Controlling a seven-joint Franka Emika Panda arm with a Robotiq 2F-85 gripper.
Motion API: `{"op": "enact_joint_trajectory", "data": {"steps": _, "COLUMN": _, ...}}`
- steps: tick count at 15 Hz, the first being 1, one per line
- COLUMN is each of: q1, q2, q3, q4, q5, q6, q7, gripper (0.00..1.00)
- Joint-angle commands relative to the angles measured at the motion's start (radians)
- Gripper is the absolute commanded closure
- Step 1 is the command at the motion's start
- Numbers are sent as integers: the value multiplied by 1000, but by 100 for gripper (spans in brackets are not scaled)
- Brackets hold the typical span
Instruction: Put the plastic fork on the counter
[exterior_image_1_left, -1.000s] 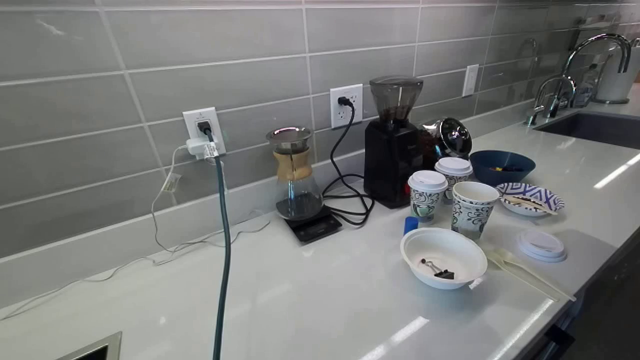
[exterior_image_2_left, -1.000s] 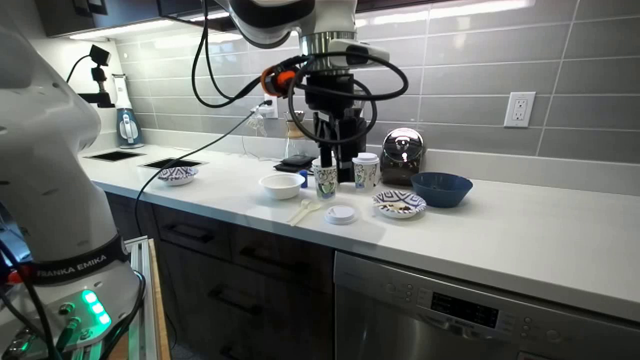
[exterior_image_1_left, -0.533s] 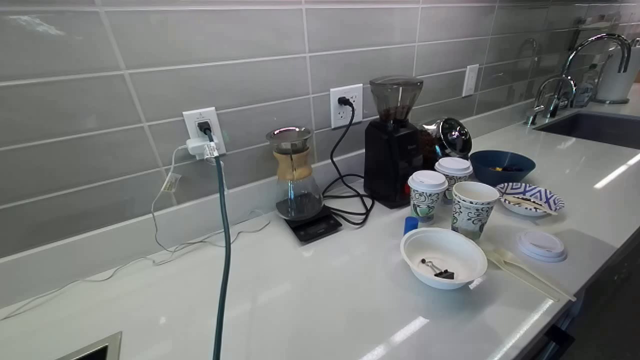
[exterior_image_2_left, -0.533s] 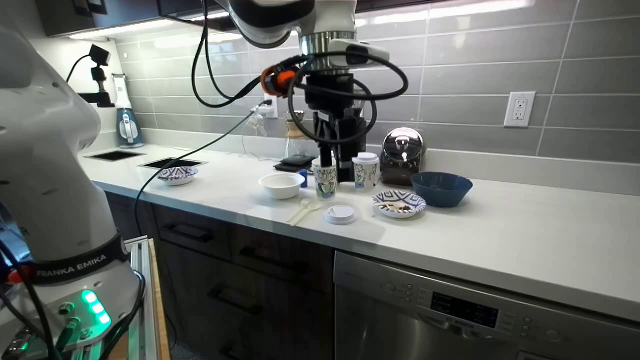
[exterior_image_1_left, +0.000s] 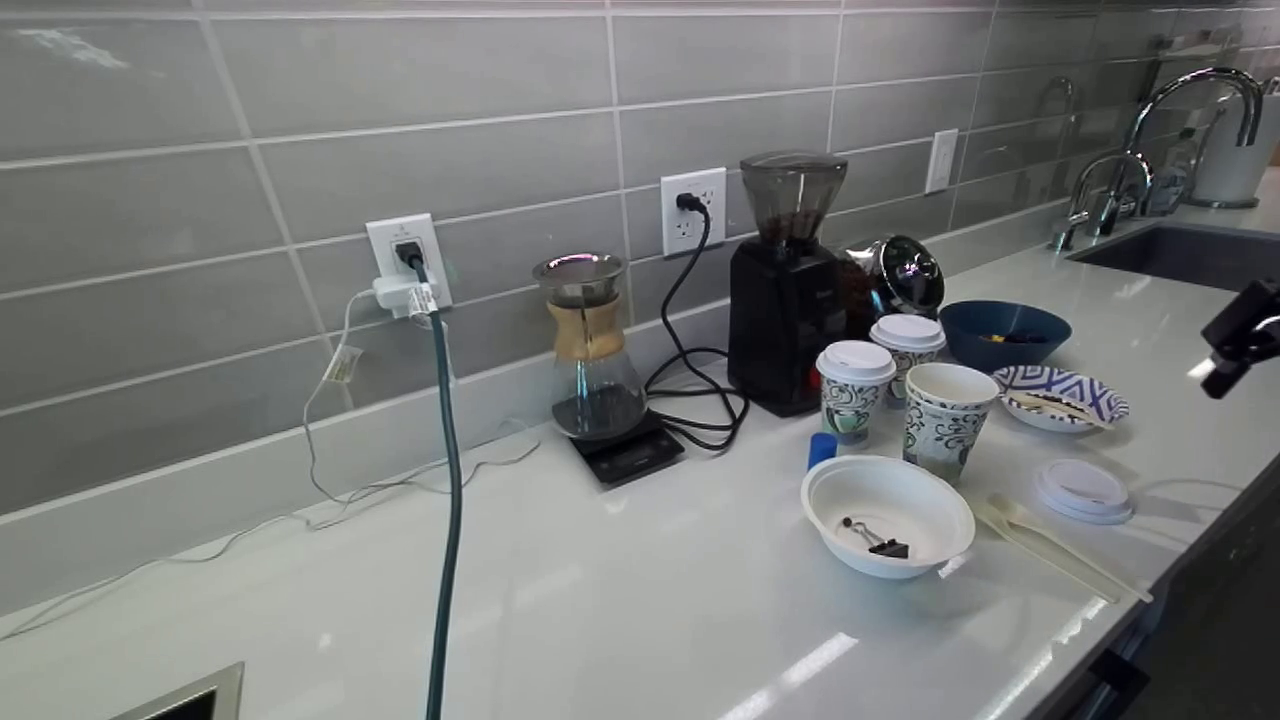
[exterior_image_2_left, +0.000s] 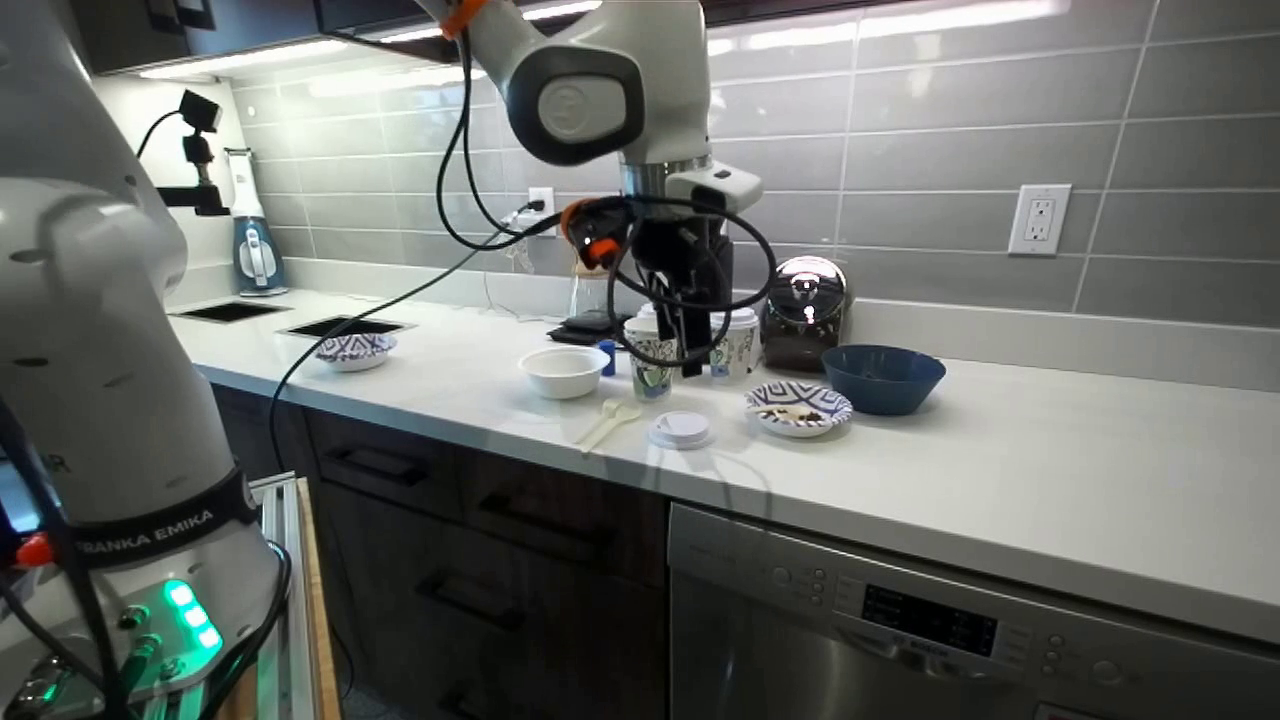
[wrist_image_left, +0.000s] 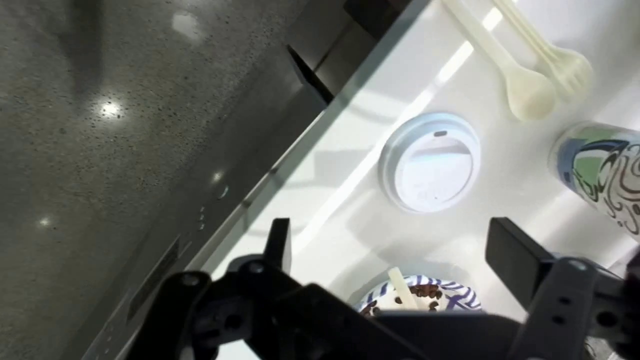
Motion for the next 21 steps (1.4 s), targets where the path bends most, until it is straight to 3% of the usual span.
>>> {"op": "enact_joint_trajectory", "data": {"steps": 1, "q1": 27, "q2": 156, "q3": 33, "q4": 102, "q5": 126, "q6": 82, "q7": 4, "gripper": 0}}
{"op": "enact_joint_trajectory", "data": {"steps": 3, "q1": 28, "q2": 217, "q3": 57, "q4": 151, "q5": 171, "q6": 118, "q7": -63, "gripper": 0}}
{"op": "enact_joint_trajectory", "data": {"steps": 8, "q1": 30, "q2": 329, "q3": 113, "q4": 293, "q5": 33, "q6": 120, "q7": -130, "gripper": 0}}
{"op": "enact_joint_trajectory", "data": {"steps": 14, "q1": 40, "q2": 438, "q3": 97, "q4": 412, "q5": -233, "q6": 125, "q7": -122, "gripper": 0}}
{"op": "enact_joint_trajectory", "data": {"steps": 19, "q1": 39, "q2": 508, "q3": 99, "q4": 477, "q5": -316, "q6": 122, "q7": -145, "gripper": 0}}
{"op": "enact_joint_trajectory", "data": {"steps": 20, "q1": 41, "q2": 522, "q3": 95, "q4": 489, "q5": -331, "q6": 118, "q7": -143, "gripper": 3}}
{"op": "enact_joint_trajectory", "data": {"steps": 21, "q1": 39, "q2": 533, "q3": 96, "q4": 499, "q5": -338, "q6": 116, "q7": -144, "gripper": 13}}
